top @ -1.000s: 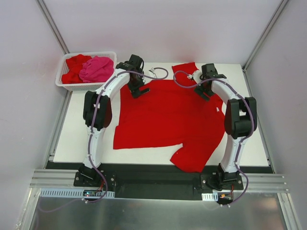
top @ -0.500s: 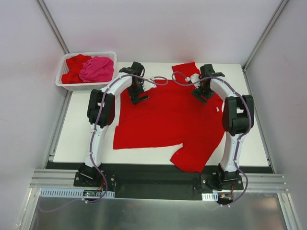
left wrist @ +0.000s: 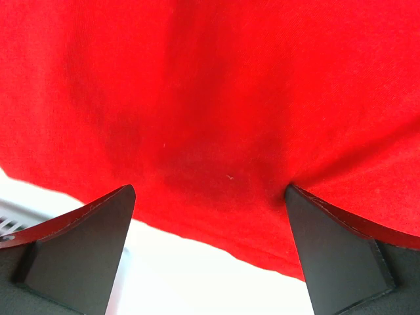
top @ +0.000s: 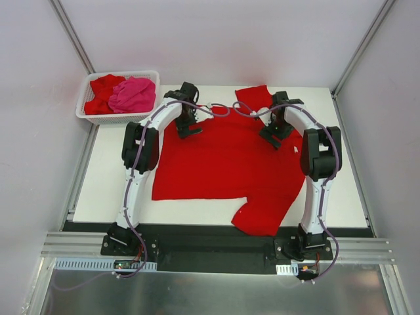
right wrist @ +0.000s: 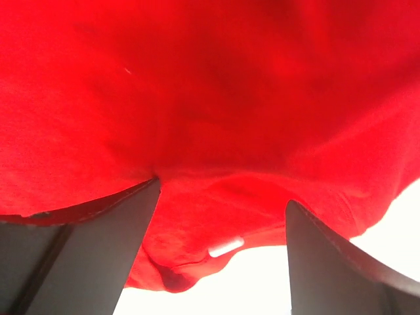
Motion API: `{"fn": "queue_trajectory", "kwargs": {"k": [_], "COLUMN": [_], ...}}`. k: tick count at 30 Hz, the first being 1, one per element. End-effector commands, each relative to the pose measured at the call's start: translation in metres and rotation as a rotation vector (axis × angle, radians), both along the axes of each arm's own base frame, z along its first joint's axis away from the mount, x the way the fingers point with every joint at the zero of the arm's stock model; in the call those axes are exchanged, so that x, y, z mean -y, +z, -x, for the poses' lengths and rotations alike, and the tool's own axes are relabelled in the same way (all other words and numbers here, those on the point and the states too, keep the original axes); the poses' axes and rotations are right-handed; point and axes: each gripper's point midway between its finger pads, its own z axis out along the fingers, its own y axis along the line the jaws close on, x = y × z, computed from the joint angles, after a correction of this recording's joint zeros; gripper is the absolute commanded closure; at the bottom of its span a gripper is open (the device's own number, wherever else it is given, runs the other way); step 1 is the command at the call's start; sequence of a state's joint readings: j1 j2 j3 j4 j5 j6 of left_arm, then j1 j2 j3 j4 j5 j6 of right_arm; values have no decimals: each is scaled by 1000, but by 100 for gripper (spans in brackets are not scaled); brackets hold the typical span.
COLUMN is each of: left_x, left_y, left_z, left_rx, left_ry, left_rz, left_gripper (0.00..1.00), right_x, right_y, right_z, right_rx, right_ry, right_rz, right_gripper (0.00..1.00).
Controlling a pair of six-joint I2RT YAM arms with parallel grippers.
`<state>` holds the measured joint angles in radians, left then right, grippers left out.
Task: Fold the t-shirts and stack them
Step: Flatten out the tshirt
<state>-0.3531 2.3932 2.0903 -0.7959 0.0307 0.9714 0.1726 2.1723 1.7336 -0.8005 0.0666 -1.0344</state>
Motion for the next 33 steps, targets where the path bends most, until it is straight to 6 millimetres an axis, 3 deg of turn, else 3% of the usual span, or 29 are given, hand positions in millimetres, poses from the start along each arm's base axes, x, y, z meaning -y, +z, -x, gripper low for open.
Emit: {"fn": "queue_trajectory", "kwargs": {"k": [1, 6, 16, 26, 33], "left_x": [-27, -35, -43, -45, -45], "left_y": [3, 18, 24, 40, 47], "left_z": [-31, -46, -47, -66, -79], "left_rx": [90, 167, 205, 311, 384], "left_ry": [27, 54, 98, 141, 154], "left_rz": [-96, -114, -138, -156, -185], "left_gripper": [1, 1, 1, 1, 1], "right_x": [7, 11, 16, 8, 10], "right_y": [15, 15, 20, 9, 13], "right_z": [-13, -18, -48, -49, -65], "right_rx": [93, 123, 252, 218, 267], "right_ry": [9, 23, -5, 14, 30], "right_rz": [18, 36, 79, 48, 64], "right_gripper": [18, 19, 20, 20, 20]}}
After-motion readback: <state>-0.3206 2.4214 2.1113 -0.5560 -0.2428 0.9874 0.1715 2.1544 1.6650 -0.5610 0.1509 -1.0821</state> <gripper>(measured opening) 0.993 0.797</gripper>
